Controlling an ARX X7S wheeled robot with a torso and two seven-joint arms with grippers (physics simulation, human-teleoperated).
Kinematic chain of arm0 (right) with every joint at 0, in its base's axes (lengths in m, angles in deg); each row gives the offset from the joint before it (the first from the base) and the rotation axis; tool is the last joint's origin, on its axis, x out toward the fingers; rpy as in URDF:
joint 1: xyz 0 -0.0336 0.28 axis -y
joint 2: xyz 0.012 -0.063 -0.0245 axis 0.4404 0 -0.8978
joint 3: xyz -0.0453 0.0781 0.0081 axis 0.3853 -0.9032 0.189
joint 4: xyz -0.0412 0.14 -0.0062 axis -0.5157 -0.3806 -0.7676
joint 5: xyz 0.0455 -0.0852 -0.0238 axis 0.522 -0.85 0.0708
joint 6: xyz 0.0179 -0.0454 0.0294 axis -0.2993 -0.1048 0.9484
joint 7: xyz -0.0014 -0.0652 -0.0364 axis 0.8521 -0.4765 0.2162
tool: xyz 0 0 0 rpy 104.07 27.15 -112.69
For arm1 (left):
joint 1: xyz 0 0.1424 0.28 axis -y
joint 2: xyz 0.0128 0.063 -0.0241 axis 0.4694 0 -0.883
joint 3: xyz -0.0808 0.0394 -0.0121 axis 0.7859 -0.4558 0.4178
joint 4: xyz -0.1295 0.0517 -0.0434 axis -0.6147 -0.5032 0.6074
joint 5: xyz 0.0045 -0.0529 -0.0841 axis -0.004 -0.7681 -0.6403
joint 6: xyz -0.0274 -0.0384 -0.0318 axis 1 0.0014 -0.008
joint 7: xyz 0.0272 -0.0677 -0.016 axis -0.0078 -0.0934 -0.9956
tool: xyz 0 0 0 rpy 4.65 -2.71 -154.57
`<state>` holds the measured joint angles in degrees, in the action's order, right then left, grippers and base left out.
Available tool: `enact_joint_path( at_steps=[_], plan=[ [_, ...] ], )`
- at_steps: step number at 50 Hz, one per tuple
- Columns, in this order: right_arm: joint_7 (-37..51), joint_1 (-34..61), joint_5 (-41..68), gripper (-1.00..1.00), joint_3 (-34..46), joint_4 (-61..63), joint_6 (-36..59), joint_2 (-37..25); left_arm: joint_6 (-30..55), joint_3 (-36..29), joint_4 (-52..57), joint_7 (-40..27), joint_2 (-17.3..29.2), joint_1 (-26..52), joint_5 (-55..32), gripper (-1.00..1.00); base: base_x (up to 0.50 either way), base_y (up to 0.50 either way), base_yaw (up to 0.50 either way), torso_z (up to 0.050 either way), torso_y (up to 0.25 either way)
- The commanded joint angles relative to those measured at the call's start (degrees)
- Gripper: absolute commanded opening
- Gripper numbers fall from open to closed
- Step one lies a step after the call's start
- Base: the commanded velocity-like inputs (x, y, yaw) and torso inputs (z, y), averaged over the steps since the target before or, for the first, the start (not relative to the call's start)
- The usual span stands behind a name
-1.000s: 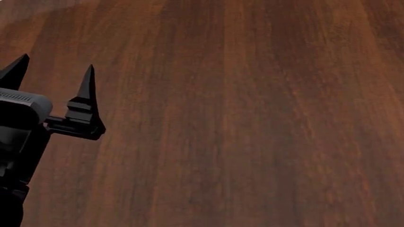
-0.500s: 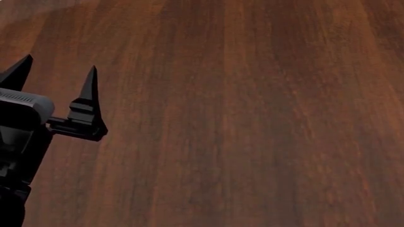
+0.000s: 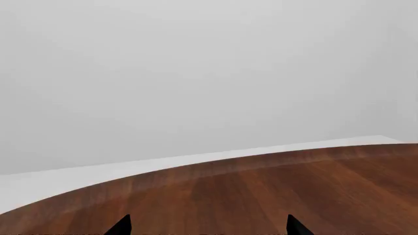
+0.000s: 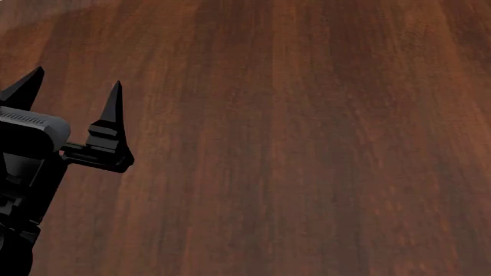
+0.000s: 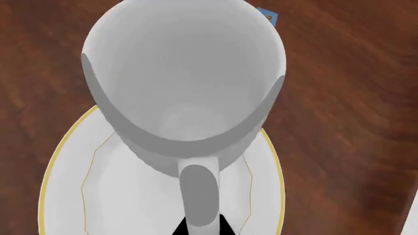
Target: Put the white mug on the plate.
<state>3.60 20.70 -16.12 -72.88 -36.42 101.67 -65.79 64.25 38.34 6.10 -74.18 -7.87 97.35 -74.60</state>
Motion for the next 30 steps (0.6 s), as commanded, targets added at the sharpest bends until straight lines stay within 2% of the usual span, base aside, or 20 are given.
enact_joint_path(
  at_steps=[1, 6, 16, 20, 22, 28, 30],
  plan=[
    [-1.79, -1.75, -1.23, -1.00, 1.15, -1.57, -3.30, 1.11, 0.59, -0.22, 0.46, -0.14, 0.13, 0.20, -0.44, 1.00, 0.00, 0.00, 0.00, 0.000, 0.000],
    [-2.38, -1.80, -1.23, -1.00, 1.44, -2.80, -4.22, 1.16, -1.57, -0.53, -0.50, 0.16, -0.04, -1.09, 0.23, 1.00, 0.00, 0.00, 0.00, 0.000, 0.000],
    [-3.14, -1.82, -1.41, -1.00, 2.78, -5.52, -6.22, 1.19, 0.87, -0.55, 1.02, -0.41, 0.27, 0.10, -0.75, 1.00, 0.00, 0.00, 0.00, 0.000, 0.000],
    [-3.28, -1.83, -1.17, -1.00, 2.89, -5.56, -6.22, 1.19, -1.41, -0.70, 0.09, -0.08, 0.18, -1.32, -0.10, 1.00, 0.00, 0.00, 0.00, 0.000, 0.000],
    [-3.33, -1.83, -1.21, -1.00, 3.35, -6.08, -6.64, 1.19, 0.94, -0.51, 1.37, -0.54, 0.43, -0.08, -0.99, 1.00, 0.00, 0.00, 0.00, 0.000, 0.000],
    [-3.66, -1.83, -1.53, -1.00, 4.98, -7.40, -7.88, 1.19, 1.10, -0.55, 1.85, -0.64, 0.63, -0.19, -1.19, 1.00, 0.00, 0.00, 0.00, 0.000, 0.000],
    [-3.75, -1.83, -1.75, -1.00, 5.46, -7.82, -8.05, 1.19, -0.93, -0.85, 0.96, -0.28, 0.51, -1.44, -0.43, 1.00, 0.00, 0.00, 0.00, 0.000, 0.000]
  ],
)
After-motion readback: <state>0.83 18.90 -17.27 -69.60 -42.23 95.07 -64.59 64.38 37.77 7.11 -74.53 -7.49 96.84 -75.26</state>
